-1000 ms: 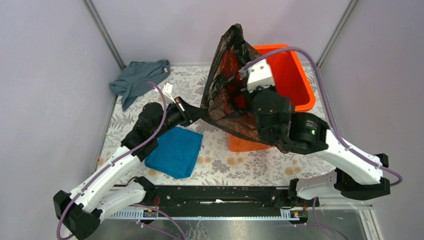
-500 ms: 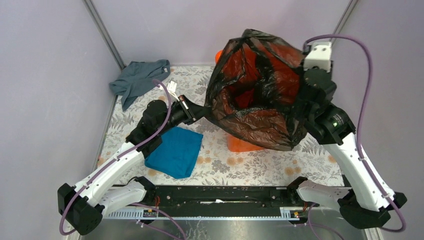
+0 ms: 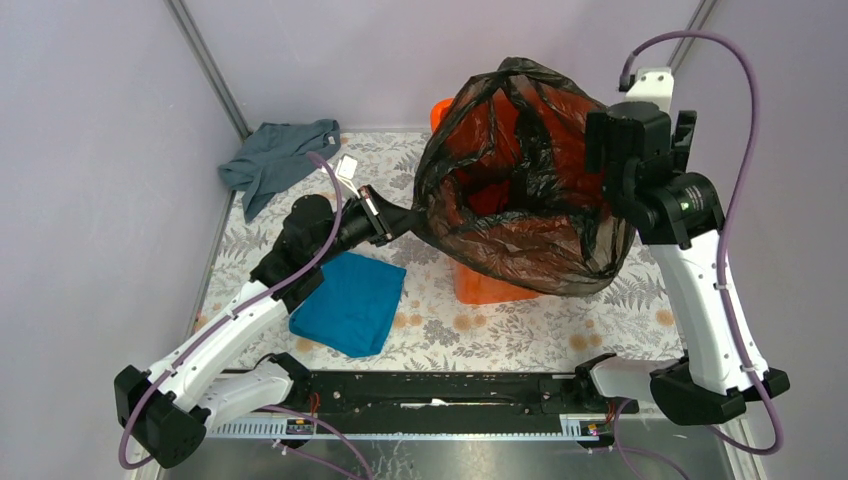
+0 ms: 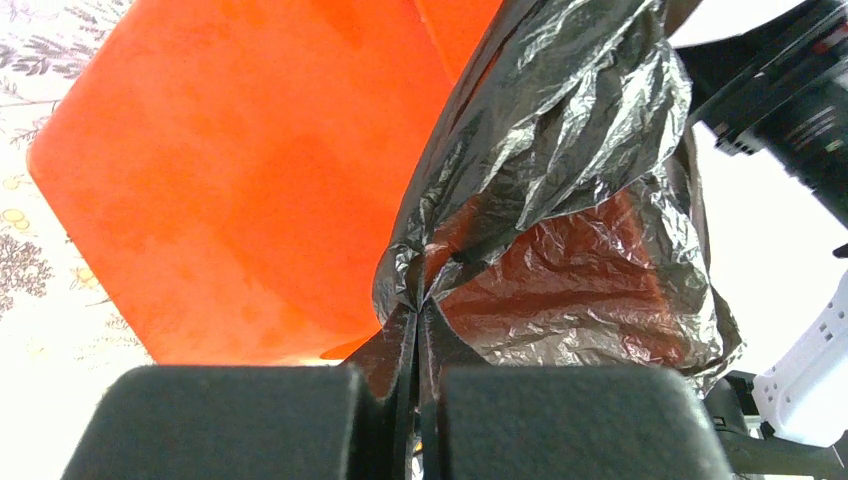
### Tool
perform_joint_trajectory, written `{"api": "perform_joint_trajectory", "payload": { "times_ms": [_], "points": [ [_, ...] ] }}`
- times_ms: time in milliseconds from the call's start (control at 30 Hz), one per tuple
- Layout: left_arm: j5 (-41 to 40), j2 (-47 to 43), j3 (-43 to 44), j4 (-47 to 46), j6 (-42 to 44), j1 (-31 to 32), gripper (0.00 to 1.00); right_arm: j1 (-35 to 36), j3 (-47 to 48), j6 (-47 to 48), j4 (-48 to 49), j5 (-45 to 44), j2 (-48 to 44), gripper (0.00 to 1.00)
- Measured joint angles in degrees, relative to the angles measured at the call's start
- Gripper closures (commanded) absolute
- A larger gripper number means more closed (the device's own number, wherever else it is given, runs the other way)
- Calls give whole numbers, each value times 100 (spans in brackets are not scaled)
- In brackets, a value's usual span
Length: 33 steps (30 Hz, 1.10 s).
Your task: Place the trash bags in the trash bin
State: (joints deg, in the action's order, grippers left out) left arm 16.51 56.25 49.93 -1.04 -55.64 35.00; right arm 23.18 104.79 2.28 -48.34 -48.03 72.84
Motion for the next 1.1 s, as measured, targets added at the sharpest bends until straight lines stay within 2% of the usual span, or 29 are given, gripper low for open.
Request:
{"api": "perform_joint_trajectory", "payload": {
  "times_ms": [133,333,467,600,700,800,900,1100],
  "points": [
    [87,-15,74,13,101,0,100,0,-136,-457,-1025,367,-282,0],
    [229,-50,74,0,142,0,100,0,-70,-828,-1731,903,-1108,2],
    [326,-52,74,2,140,0,100,0,-28,-1082,-1880,1130,-1510,26],
    [365,-68,76,2,140,0,100,0,-376,-1215,-1880,1143,-1869,43],
    [385,-68,122,11,138,0,100,0,-461,-1239,-1744,1169,-1932,74],
    [385,-63,267,22,146,0,100,0,-599,-1189,-1307,1207,-2026,93],
    [337,-52,468,57,203,0,100,0,-857,-1099,-723,1134,-2079,100],
    [98,216,1003,192,376,0,100,0,-1338,-793,507,702,-1541,99]
  ]
}}
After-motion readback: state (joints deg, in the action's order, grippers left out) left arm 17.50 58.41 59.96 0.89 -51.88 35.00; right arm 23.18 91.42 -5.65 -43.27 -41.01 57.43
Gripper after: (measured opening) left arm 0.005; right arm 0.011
